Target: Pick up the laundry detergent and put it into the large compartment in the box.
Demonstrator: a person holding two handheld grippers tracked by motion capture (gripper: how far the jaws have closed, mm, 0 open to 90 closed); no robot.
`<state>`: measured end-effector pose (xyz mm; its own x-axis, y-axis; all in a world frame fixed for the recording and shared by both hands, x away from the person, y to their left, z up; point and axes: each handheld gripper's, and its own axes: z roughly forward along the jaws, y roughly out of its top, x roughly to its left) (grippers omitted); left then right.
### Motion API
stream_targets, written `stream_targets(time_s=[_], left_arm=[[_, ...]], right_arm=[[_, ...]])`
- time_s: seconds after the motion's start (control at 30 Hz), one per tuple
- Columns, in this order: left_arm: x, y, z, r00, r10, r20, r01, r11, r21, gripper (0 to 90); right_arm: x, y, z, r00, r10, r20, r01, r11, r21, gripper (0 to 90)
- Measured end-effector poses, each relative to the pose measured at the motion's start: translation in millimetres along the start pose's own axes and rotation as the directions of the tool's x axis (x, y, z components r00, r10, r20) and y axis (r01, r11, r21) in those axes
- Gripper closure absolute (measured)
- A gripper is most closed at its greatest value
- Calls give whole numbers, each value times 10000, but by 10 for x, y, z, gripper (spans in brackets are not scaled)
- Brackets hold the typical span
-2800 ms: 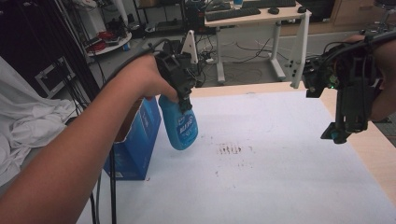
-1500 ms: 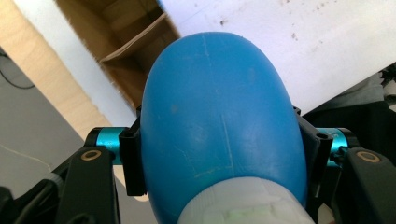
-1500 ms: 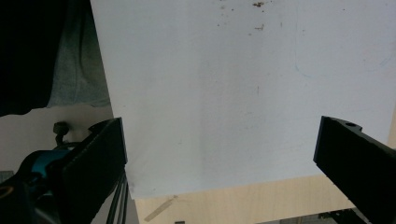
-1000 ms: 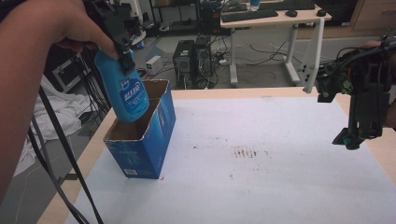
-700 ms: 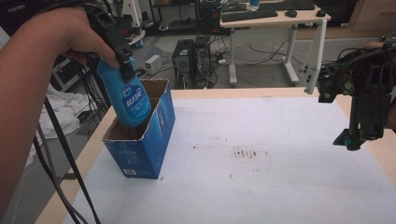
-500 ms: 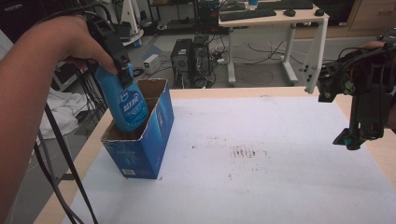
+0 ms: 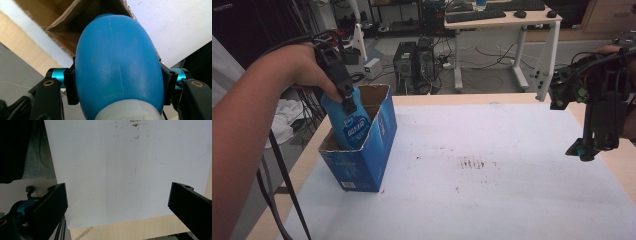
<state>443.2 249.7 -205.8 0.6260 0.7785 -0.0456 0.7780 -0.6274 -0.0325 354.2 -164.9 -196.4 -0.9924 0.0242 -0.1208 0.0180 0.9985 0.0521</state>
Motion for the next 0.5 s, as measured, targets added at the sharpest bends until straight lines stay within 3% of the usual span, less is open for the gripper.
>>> stream_targets(time_s=[0.13,0.27,0.5], left_arm=[[-28,22,118,9973,721,-136,-719,9974,101,361],[-61,31,239,9883,1479,-382,-1474,9889,170,362],[-50,13,414,9754,2161,-448,-2144,9760,390,361]], right_arm=[[7,-11,6,10000,-11,-5,11,10000,-77,16],[12,-17,14,10000,24,3,-24,10000,-47,17],[19,10,23,10000,-48,33,48,10000,-9,17]])
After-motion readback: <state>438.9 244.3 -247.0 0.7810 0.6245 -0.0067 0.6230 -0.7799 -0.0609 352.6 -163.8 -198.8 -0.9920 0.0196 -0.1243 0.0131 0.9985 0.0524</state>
